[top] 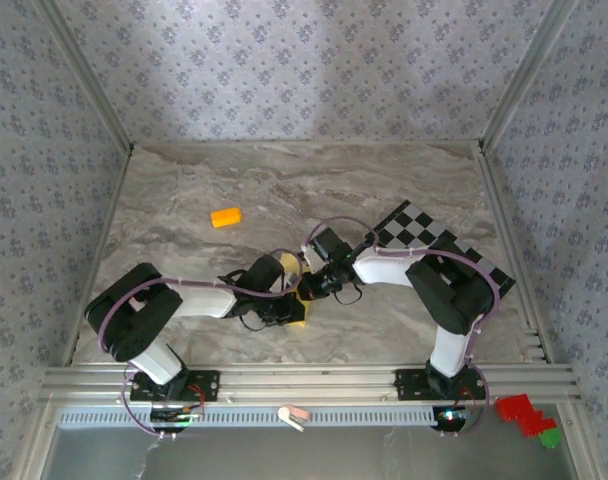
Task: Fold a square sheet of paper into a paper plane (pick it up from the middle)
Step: Third fold the triangle at the center of the table.
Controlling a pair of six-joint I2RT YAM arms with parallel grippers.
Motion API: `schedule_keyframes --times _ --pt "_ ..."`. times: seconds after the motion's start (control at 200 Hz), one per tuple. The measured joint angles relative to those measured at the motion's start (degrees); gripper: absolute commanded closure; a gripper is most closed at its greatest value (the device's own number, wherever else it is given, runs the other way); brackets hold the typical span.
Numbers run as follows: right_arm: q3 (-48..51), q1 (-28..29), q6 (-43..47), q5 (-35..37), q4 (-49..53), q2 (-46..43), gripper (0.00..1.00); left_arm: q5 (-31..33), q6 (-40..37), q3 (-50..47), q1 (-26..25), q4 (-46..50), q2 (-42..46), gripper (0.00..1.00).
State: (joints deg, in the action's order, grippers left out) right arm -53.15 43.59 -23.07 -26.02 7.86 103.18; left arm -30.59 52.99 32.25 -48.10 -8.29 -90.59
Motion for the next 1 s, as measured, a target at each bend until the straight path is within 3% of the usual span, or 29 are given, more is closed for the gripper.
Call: schedule_keyframes --times 0.725,0.825,1.004 --pt "1.99 0.04 -0.92 0.07 -3.19 -0.81 0.99 1.53 -2.05 0.00 -1.66 4.07 3.89 0.85" --pt "2.01 0.04 -0.92 0.04 -3.21 -0.81 0.99 1.97 -3.08 0.00 0.44 6.43 9.35 0.85" --pt "2.01 0.04 -0.92 0.04 -3.21 -0.81 0.99 1.92 -5.05 0.24 9.29 8.39 12.76 0.86"
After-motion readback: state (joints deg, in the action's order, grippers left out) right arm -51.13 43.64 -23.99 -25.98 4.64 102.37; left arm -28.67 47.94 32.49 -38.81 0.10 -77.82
